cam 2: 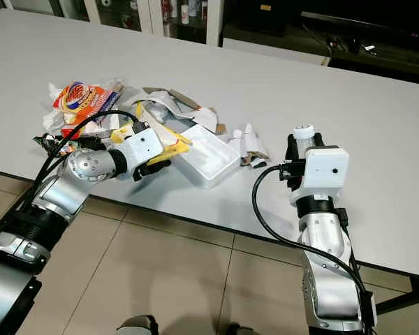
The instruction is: Picking trash to rubbish bin
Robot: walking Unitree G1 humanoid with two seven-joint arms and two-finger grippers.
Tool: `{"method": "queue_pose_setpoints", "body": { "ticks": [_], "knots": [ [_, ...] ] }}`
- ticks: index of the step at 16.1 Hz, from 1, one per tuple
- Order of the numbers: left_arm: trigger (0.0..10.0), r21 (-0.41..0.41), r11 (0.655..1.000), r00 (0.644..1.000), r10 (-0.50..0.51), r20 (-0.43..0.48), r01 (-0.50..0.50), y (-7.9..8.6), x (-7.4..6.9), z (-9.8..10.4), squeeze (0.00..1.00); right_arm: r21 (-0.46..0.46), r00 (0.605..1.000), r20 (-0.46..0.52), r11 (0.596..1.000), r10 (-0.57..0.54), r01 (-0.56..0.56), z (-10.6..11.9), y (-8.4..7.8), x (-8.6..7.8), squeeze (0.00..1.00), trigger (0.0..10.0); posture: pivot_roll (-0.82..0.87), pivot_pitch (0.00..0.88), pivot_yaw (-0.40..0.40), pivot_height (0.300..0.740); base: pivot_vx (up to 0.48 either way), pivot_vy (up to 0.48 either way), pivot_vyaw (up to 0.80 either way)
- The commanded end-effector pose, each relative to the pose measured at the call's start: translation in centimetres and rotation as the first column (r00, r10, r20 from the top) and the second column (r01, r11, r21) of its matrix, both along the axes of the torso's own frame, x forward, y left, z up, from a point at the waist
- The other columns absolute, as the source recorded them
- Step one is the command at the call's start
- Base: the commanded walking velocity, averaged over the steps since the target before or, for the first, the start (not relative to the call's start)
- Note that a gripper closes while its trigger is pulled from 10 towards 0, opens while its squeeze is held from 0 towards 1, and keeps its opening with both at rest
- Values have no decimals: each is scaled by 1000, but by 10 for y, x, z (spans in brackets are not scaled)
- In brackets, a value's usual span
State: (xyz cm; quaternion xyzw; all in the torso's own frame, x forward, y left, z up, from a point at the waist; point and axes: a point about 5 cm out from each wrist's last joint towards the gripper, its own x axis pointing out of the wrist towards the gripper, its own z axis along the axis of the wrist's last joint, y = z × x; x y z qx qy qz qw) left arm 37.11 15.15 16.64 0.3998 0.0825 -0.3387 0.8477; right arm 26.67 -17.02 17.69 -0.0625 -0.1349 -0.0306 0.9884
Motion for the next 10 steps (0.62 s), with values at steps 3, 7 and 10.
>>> {"method": "queue_pose_setpoints", "body": {
  "ticks": [3,7,10],
  "knots": [
    [0,-2,1000,1000,-16,23,16,-4,4,7,0,-13,1000,15,1000,-5,5,3,-1,-2,0,10000,229,108,-51,740,0,0,0],
    [0,-4,1000,1000,-24,11,24,-6,2,4,0,-16,1000,14,1000,-8,9,3,-2,-4,0,10000,220,107,-52,740,0,0,0],
    [0,-7,1000,1000,-27,4,27,-6,1,2,0,-18,1000,11,1000,-11,11,3,-3,-4,0,10000,218,109,-55,740,0,0,0]
  ]
}}
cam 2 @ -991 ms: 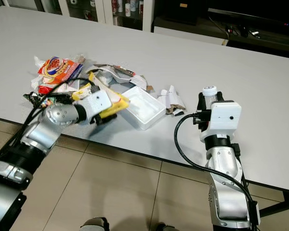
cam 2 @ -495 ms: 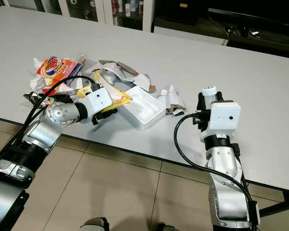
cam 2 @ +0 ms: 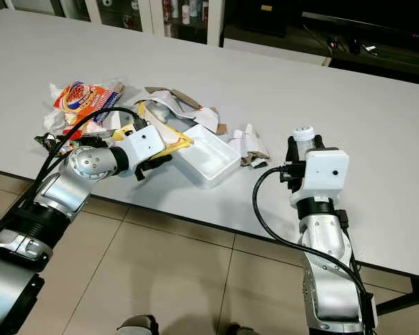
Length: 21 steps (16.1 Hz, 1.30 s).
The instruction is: Picking trash to rubbish bin
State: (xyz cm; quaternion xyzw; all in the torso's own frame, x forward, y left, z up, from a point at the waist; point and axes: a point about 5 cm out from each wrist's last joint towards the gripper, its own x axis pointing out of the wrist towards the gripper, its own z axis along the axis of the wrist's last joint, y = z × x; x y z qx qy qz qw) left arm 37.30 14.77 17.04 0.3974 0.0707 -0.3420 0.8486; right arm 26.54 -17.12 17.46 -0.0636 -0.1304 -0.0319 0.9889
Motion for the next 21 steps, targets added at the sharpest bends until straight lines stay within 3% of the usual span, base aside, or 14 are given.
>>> {"method": "queue_pose_setpoints", "body": {
  "ticks": [1,5,6,7,10,12,14,16,21],
  "knots": [
    [0,6,1000,1000,-14,-13,14,-2,-1,-2,0,-18,1000,20,1000,-7,7,5,-2,-3,0,10000,218,110,-55,740,0,0,0],
    [0,-5,1000,1000,-6,-1,6,-2,0,-2,0,-18,1000,18,1000,-8,9,5,-3,-4,0,10000,217,112,-55,740,0,0,0],
    [0,-32,999,999,11,35,-10,-2,1,2,0,-18,1000,18,1000,-9,10,5,-3,-4,0,10000,217,112,-55,740,0,0,0],
    [0,-127,990,990,81,118,-66,-1,4,11,0,-18,1000,18,1000,-11,11,4,-3,-4,0,10000,216,111,-53,740,0,0,0],
    [0,-234,957,957,217,194,-169,9,3,14,0,-16,1000,18,1000,-18,18,4,-4,-4,0,10000,217,110,-54,740,0,0,0],
    [0,-329,910,907,341,249,-252,17,2,16,0,-16,1000,16,1000,-16,16,3,-4,-3,0,10000,221,108,-62,740,0,0,0],
    [0,-384,883,871,394,292,-271,19,1,19,0,-18,1000,18,1000,-13,13,4,-4,-1,0,10000,221,106,-64,740,0,0,0],
    [0,-524,819,786,476,395,-233,16,-6,39,0,-22,1000,21,1000,-13,14,5,-6,-1,0,10000,220,104,-69,740,0,0,0],
    [0,-657,740,663,566,490,-146,3,-18,63,0,-24,1000,27,1000,-9,9,6,-4,0,0,10000,219,98,-74,740,0,0,0]
  ]
}}
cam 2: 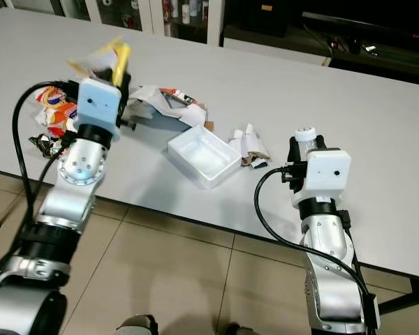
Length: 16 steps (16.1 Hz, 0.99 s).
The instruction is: Picking trash to rubbish bin
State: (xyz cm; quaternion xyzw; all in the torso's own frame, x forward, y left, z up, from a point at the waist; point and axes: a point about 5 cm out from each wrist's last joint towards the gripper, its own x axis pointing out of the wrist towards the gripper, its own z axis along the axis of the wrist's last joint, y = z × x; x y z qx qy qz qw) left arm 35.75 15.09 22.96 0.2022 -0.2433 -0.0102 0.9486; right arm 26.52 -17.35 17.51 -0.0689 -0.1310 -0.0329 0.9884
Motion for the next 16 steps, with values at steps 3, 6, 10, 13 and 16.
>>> {"method": "queue_pose_setpoints", "body": {
  "ticks": [3,6,10,13,16],
  "knots": [
    [0,-29,1000,998,-1,60,3,-8,-5,7,0,-17,999,37,1000,-3,3,7,-1,1,0,10000,218,94,-75,740,0,0,0],
    [0,-1,1000,998,5,55,-5,-10,-12,-3,0,-23,999,41,1000,1,0,7,0,-2,0,10000,216,95,-77,740,0,0,156],
    [0,4,1000,999,-15,38,15,-15,-17,-10,0,-25,999,40,1000,-3,4,6,0,-2,0,10000,218,85,-75,740,0,0,800],
    [0,2,1000,999,-21,48,21,-17,-16,-7,0,-27,999,41,1000,-1,2,5,0,-1,0,10000,220,81,-76,740,0,0,800],
    [0,6,1000,998,-21,52,21,-18,-15,-5,0,-25,999,40,1000,2,-1,4,1,0,0,10000,225,79,-74,740,0,0,800]
  ]
}}
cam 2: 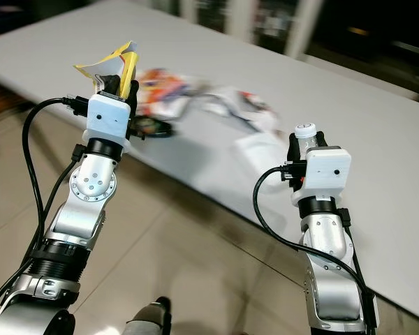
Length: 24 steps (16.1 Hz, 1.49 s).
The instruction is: Picking trash to rubbish bin
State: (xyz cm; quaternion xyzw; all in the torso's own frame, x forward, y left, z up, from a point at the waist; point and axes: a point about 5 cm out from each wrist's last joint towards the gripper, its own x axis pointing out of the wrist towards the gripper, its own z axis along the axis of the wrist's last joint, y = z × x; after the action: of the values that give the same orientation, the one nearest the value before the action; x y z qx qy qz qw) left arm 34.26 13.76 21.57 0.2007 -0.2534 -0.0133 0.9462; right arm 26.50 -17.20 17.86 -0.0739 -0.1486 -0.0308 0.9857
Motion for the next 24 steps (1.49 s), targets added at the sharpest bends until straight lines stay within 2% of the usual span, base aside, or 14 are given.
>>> {"method": "queue_pose_setpoints", "body": {
  "ticks": [1,7,11,13,20,24],
  "knots": [
    [0,10,1000,1000,-8,27,8,-4,0,7,0,-12,1000,6,1000,-1,2,0,1,0,0,10000,227,80,-71,740,0,0,800],
    [0,-22,1000,1000,-8,-30,8,-5,3,-2,0,-7,1000,9,1000,-5,5,0,-1,1,0,10000,228,77,-68,740,0,0,800],
    [353,-77,997,994,-30,-104,22,-9,5,-11,0,-3,1000,10,1000,1,-1,-1,1,0,0,10000,225,77,-72,740,0,0,797],
    [0,-93,995,993,-31,-117,20,-8,6,-12,0,-7,1000,8,1000,2,-2,-1,0,1,0,10000,225,77,-72,740,0,0,622],
    [0,-124,991,987,-59,-149,41,-13,8,-15,0,-8,1000,10,1000,8,-8,-1,1,0,0,10000,216,79,-74,740,0,0,757],
    [0,-186,982,970,-67,-234,23,-11,13,-23,0,4,1000,4,1000,0,0,-2,-1,-1,0,10000,209,82,-76,740,0,0,0]
  ]
}}
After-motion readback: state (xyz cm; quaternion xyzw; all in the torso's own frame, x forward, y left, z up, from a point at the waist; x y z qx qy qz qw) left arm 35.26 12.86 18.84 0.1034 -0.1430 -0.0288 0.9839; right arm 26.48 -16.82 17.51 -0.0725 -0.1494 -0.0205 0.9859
